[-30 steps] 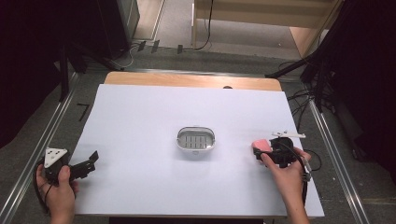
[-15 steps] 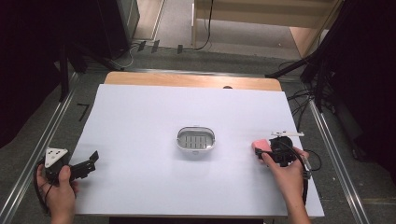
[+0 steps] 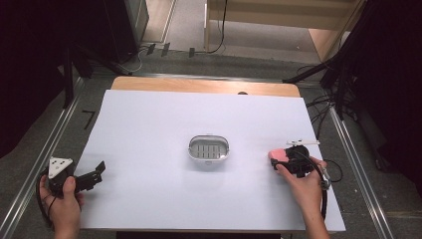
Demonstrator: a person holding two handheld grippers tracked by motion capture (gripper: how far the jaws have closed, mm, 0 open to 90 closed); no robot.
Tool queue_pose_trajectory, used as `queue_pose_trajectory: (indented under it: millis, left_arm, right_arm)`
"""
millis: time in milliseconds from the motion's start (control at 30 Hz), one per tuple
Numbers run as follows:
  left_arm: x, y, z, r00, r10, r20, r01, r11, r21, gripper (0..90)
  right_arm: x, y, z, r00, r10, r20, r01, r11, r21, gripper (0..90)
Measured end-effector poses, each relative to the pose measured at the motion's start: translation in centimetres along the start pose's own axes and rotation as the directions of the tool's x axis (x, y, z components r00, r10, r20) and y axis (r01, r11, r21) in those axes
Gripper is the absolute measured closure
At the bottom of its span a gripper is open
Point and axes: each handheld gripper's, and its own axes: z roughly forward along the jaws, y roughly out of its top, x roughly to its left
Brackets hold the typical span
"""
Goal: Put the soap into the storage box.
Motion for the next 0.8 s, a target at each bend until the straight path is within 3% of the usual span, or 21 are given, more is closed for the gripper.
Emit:
queue_pose_trajectory:
  millis: [267, 400, 800]
  left_arm:
    - [-0.09, 0.02, 0.01, 0.9999, 0.010, -0.003, -0.010, 0.9999, 0.006, 0.0]
    - [-0.10, 0.02, -0.01, 0.9999, 0.007, -0.013, -0.007, 1.0000, 0.005, 6.0]
    - [-0.09, 0.01, 0.00, 0.9999, 0.007, -0.013, -0.007, 1.0000, 0.004, 7.1]
  right_arm:
    - [-0.04, 0.14, 0.32, 0.9996, 0.030, 0.002, -0.030, 0.9993, 0.024, 37.1]
    - [0.06, 0.17, 0.44, 0.9997, 0.025, 0.007, -0.025, 0.9991, 0.035, 37.3]
    - [-0.54, 0.54, 0.59, 0.9988, -0.026, -0.042, 0.028, 0.9984, 0.049, 38.0]
